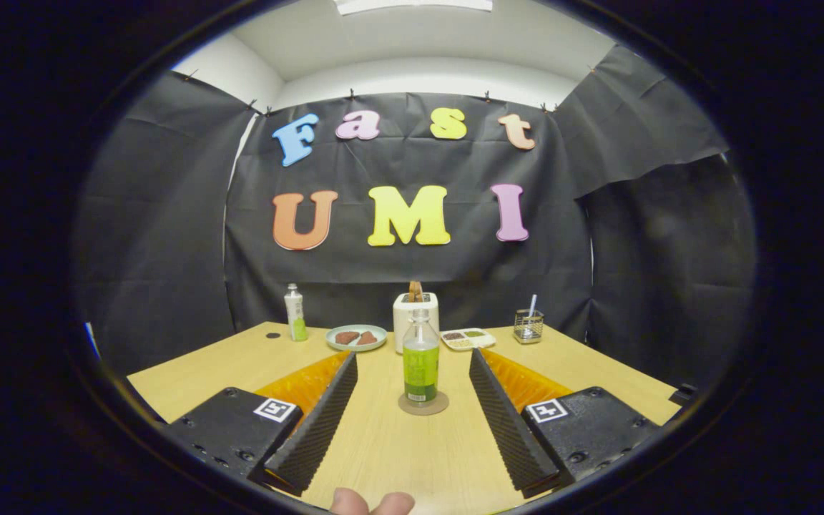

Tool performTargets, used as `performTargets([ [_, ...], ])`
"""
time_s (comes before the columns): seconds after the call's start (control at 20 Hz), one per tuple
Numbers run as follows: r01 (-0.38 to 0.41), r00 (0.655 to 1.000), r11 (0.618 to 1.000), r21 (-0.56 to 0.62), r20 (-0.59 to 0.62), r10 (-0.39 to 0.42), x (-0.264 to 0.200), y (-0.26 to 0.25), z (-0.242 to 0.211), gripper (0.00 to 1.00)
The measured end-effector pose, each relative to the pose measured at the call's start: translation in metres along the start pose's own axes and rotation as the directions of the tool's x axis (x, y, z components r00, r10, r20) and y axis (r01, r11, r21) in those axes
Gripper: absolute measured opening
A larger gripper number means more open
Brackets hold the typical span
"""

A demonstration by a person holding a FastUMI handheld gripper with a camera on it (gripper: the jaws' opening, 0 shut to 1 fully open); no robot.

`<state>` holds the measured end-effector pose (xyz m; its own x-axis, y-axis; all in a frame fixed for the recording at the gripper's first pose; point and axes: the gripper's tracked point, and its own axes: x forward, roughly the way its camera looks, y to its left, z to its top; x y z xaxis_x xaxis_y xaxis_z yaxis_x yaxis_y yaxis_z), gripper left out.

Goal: Take the bottle from table, then pour the juice into the cup, finally place the bottle on the coaster

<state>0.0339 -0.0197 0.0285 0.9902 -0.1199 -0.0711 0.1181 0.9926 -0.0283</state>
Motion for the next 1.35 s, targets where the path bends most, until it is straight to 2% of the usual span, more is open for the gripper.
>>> performTargets([
  [0.4,-0.026,1.0,1.0,-0.013,0.0,0.026,-0.013,0.013,-0.007,1.0],
  [1.35,-0.016,1.0,1.0,-0.011,-0.022,0.016,-0.012,0.012,-0.006,1.0],
])
